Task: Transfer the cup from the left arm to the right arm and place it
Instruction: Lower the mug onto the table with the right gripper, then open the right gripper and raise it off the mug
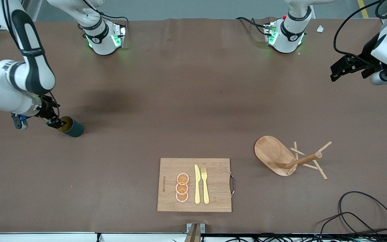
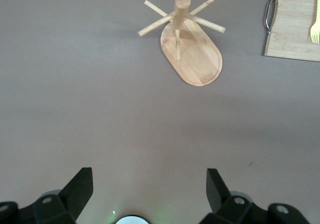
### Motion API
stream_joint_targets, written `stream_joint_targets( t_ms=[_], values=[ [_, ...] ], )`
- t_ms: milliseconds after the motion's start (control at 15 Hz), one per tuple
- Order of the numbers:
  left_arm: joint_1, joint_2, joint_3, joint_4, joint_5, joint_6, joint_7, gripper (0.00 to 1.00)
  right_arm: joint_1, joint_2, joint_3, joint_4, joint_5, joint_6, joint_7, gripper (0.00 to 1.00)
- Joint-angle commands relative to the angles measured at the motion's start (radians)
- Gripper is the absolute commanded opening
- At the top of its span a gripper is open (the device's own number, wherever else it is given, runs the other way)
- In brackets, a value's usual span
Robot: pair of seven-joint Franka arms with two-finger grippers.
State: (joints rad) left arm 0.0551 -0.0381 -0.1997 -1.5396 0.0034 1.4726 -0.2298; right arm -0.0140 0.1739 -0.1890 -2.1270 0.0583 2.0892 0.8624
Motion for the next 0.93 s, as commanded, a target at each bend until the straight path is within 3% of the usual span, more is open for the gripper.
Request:
stream_joint_targets(
  t_ms=[0,333,467,667,867],
  values=[
    [0.008,-0.005,-0.003,0.003,-0.006,-0.006,0.02,1.0,0.014,-0.008,0.01,0.151,-0.002,-0.179,-0.098,1.0],
    [0.008,-0.008,-0.003,0.003,-0.006,-0.006,0.021,1.0,0.012,-0.01,0.006,0.277,-0.014,-0.265,-0.581,1.0],
    [0.006,-0.008,-0.003,0.003,-0.003,-0.006,0.021,1.0,0.012,-0.01,0.006,0.327,-0.058,-0.278,-0.765,1.0],
    [0.008,-0.005,-0.003,0.003,-0.006,-0.003,0.021,1.0,0.022,-0.007,0.011,0.424,-0.123,-0.34,-0.882,1.0],
    [0.008,0.003,-0.003,0.003,-0.01,0.006,0.021,1.0,0.045,-0.007,0.011,0.507,-0.127,-0.409,-0.939,1.0]
  ],
)
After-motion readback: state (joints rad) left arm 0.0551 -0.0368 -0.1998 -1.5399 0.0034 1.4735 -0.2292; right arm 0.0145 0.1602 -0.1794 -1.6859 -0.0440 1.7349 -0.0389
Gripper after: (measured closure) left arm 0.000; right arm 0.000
